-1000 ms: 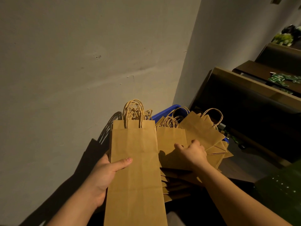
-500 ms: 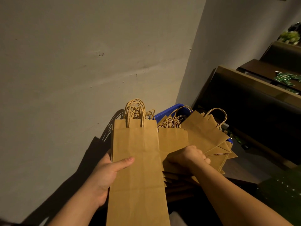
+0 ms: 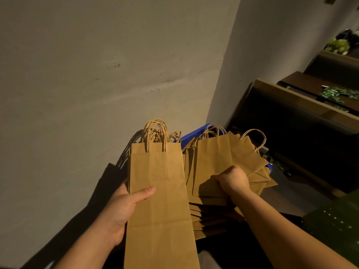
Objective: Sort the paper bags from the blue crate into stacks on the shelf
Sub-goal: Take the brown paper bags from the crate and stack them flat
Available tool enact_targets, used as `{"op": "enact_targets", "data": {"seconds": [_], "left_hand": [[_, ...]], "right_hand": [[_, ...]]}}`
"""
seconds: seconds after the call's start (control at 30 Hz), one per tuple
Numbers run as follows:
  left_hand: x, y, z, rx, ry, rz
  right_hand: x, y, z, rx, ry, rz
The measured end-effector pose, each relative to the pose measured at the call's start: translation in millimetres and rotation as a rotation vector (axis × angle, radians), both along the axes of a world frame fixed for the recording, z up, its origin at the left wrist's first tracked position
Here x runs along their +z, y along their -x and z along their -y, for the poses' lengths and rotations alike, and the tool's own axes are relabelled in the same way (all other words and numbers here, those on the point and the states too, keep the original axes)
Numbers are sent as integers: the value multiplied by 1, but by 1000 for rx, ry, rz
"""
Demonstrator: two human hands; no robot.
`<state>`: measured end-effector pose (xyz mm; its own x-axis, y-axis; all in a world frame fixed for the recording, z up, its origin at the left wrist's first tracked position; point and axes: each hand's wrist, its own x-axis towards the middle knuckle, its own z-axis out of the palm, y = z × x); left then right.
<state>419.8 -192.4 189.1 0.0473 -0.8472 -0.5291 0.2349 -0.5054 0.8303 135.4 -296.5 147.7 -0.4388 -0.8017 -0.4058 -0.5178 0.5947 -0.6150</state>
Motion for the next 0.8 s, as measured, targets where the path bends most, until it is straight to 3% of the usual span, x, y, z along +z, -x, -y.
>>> {"op": "enact_targets", "data": {"seconds": [0.2, 0.5, 0.7, 0.8], "left_hand": [[-1, -2, -1, -6, -4, 16], [1, -2, -4, -10, -7, 34], [1, -4, -6, -15, -7, 36], [1, -3, -8, -15, -8, 35]], "right_hand": [[15, 9, -3, -38, 94, 105], [15, 13, -14, -26, -12, 409], [16, 13, -23, 40, 103, 302], [21, 15, -27, 30, 54, 346]]}}
